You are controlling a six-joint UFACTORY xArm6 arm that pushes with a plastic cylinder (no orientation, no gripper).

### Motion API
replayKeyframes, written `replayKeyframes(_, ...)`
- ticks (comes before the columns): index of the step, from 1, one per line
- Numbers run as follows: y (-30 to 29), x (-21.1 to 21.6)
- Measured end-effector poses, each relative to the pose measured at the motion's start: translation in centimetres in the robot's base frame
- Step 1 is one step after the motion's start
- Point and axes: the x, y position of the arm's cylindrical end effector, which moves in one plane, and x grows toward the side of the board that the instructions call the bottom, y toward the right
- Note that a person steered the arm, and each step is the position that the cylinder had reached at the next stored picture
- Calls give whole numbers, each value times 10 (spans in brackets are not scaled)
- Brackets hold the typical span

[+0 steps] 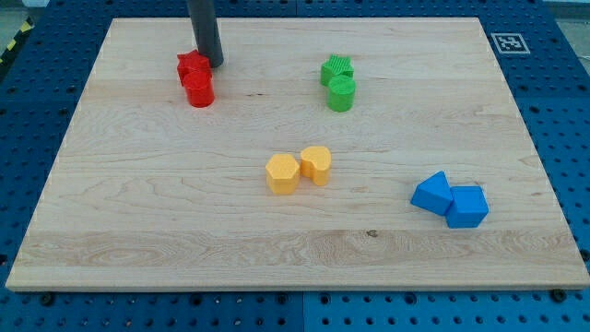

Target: Move your arm diagonal right bottom to the green circle

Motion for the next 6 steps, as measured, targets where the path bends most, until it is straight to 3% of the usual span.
replayKeyframes(4,29,-11)
replayKeyframes(6,48,22)
